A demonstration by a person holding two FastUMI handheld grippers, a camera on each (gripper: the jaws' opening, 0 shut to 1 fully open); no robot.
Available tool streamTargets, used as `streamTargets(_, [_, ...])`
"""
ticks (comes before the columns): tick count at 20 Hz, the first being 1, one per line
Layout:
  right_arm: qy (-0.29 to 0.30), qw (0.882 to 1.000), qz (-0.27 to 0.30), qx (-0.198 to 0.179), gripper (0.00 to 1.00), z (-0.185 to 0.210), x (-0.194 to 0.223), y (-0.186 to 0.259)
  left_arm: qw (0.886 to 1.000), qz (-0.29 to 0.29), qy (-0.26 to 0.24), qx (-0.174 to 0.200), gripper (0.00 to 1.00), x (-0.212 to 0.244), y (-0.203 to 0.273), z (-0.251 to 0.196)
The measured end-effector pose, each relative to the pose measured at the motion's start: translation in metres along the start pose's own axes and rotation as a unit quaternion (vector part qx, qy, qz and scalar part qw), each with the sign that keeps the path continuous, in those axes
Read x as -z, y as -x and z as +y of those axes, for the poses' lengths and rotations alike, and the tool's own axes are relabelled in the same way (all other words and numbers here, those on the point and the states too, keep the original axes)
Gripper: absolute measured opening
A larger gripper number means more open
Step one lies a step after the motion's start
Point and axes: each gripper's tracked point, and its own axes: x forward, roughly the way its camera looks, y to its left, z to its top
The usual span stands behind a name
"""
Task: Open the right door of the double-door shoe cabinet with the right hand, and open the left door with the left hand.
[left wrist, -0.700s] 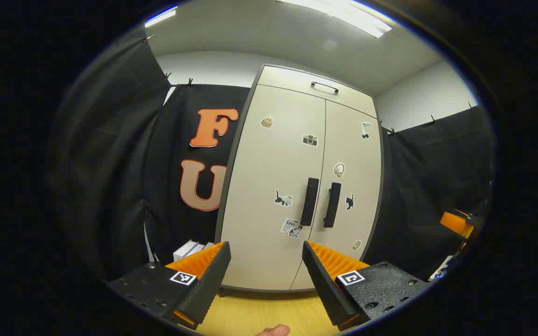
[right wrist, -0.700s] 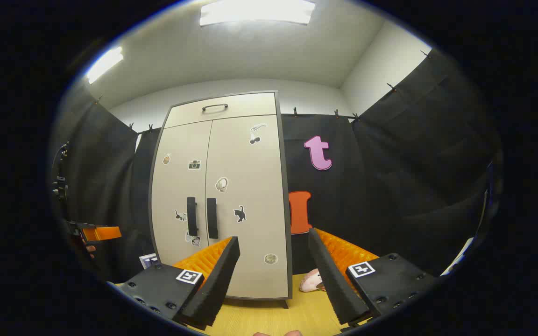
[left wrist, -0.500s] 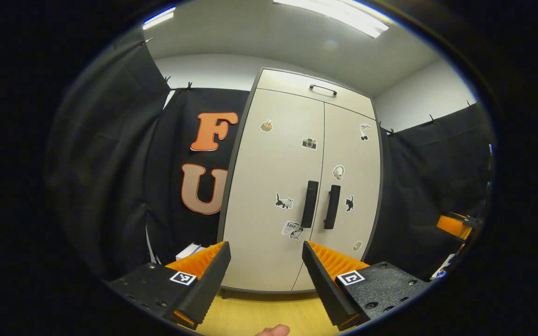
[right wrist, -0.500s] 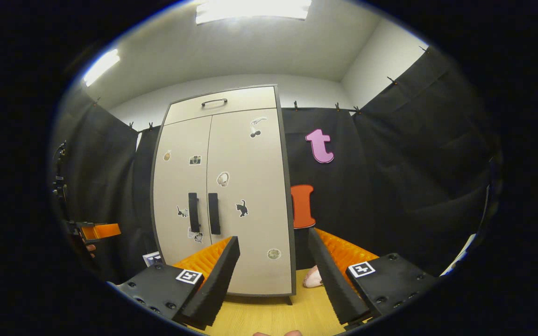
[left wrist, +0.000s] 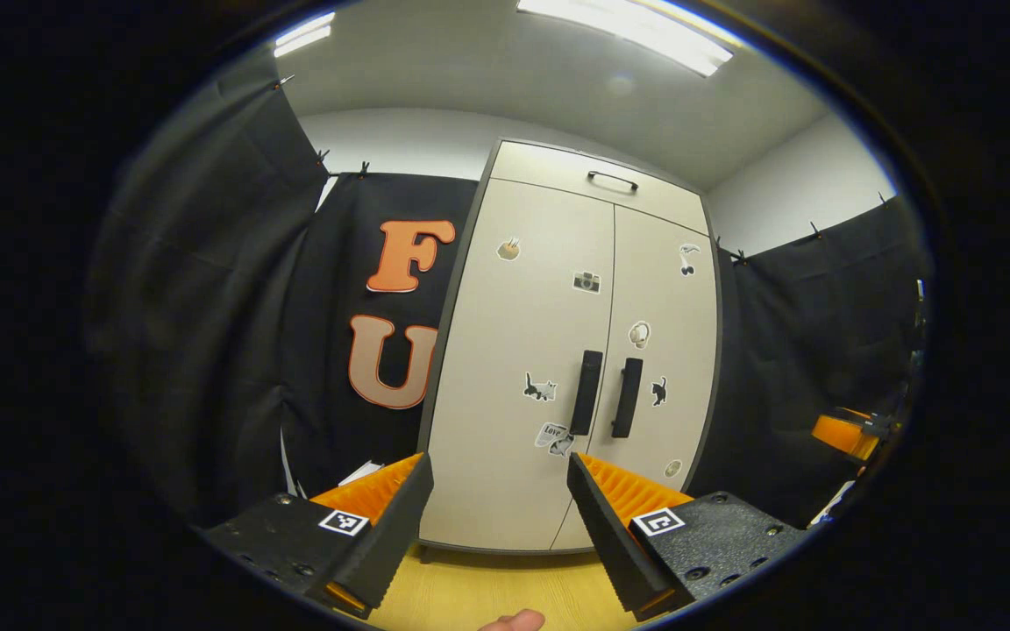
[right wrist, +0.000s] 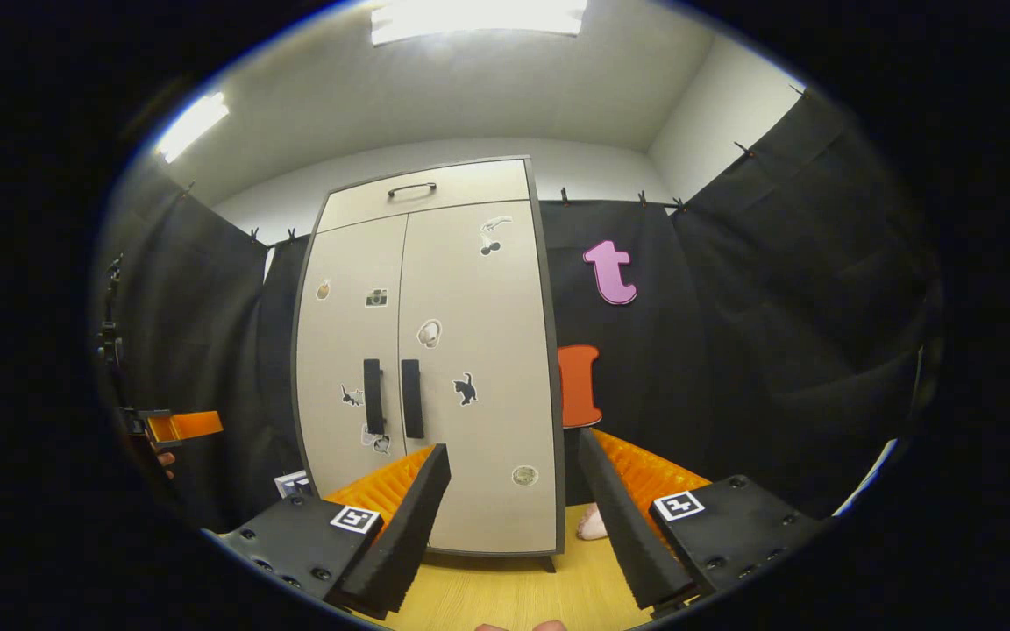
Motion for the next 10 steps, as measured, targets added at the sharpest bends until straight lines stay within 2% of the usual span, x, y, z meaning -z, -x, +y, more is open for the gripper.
streamTargets(4, [-0.007,1.0,0.0,-0.011,0.98,0.009,0.002,-0.004,1.0,-0.005,0.015,0.007,0.94,0.001,-0.002,-0.001])
streamTargets(7, [0.0,1.0,-0.002,-0.027,0.98,0.019,0.0,-0.016,1.0,-0.01,0.007,0.002,0.94,-0.003,-0.005,0.001])
streamTargets(10, [-0.02,0.998,0.01,-0.053,0.98,0.038,-0.002,-0.028,1.0,-0.004,0.011,0.006,0.94,-0.001,-0.007,-0.005])
